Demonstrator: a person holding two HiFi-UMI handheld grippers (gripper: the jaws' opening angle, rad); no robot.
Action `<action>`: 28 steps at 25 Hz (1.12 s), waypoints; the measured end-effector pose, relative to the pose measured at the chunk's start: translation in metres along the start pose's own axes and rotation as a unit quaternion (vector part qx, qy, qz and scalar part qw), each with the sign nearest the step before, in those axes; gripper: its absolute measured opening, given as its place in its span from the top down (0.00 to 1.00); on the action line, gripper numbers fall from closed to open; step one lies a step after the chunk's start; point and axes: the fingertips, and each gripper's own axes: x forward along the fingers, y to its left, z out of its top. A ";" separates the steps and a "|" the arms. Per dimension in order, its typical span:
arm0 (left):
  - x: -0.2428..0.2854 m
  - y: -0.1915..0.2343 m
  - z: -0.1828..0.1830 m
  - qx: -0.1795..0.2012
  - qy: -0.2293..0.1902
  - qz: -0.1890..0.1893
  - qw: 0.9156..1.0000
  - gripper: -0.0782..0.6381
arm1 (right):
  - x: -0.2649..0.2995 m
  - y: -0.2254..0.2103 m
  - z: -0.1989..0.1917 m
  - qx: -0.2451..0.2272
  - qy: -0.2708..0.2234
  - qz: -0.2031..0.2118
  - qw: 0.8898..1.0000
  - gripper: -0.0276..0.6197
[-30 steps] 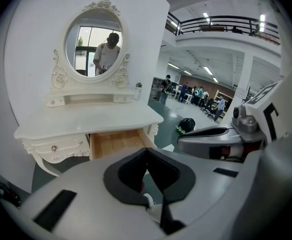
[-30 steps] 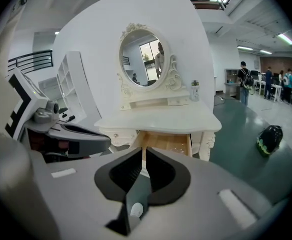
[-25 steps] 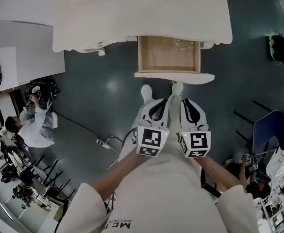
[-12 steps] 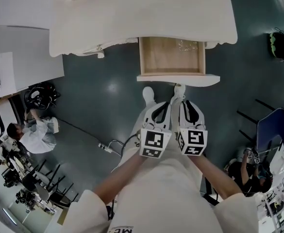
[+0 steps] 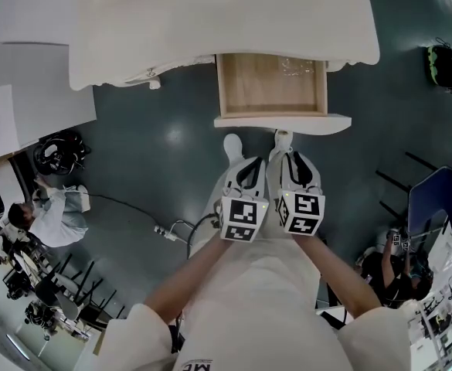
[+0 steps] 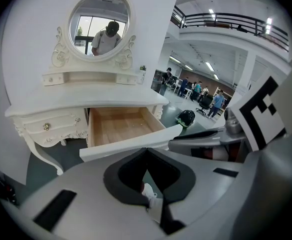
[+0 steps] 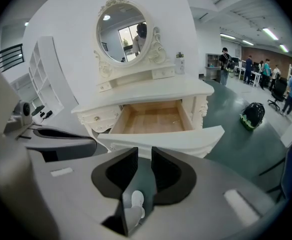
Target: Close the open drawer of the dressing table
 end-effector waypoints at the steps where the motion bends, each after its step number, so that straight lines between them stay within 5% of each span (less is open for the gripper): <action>1: 0.004 0.000 -0.002 0.000 0.002 -0.001 1.000 0.88 | 0.003 -0.002 -0.002 0.003 0.003 -0.002 1.000 0.87; 18: 0.046 0.014 -0.025 -0.013 0.026 0.004 1.000 0.88 | 0.055 -0.013 -0.029 -0.019 0.025 -0.012 0.999 0.85; 22: 0.054 0.020 -0.025 -0.006 0.020 0.002 1.000 0.88 | 0.063 -0.014 -0.034 -0.008 0.029 -0.005 1.000 0.76; 28: 0.064 0.022 -0.024 -0.002 0.014 0.001 1.000 0.88 | 0.074 -0.021 -0.035 0.009 0.027 -0.011 1.000 0.74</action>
